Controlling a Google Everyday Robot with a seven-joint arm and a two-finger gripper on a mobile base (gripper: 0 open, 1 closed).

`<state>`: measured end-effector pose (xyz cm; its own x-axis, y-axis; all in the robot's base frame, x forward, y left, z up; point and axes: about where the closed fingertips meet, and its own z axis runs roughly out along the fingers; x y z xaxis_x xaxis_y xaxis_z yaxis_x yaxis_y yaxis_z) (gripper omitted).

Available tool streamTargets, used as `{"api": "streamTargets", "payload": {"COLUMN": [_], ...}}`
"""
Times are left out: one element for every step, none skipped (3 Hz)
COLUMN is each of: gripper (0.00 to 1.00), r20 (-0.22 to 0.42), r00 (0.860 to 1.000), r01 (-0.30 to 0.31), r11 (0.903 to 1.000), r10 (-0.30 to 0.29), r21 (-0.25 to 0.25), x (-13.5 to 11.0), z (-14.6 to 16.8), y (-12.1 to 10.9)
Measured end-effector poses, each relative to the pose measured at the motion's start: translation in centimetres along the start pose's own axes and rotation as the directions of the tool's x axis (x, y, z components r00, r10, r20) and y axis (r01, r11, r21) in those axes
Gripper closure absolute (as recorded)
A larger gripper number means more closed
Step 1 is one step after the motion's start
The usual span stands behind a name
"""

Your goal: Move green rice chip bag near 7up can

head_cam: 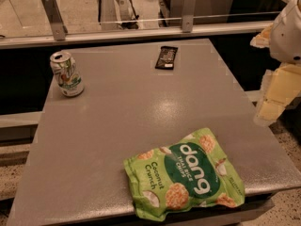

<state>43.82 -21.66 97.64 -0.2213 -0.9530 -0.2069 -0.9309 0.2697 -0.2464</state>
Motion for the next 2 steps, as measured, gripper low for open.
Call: {"api": "streamTargets", "payload": {"gripper": [0.00, 0.00], "r20": [0.000, 0.054], "r00": [1.000, 0.998], "r01": [0.000, 0.028], "r11": [1.0000, 0.9980], "r10": [0.000, -0.025], "r21": [0.000, -0.057], "x": [0.0, -2.0], "z": [0.0, 2.1], "y": [0.0, 1.7]}}
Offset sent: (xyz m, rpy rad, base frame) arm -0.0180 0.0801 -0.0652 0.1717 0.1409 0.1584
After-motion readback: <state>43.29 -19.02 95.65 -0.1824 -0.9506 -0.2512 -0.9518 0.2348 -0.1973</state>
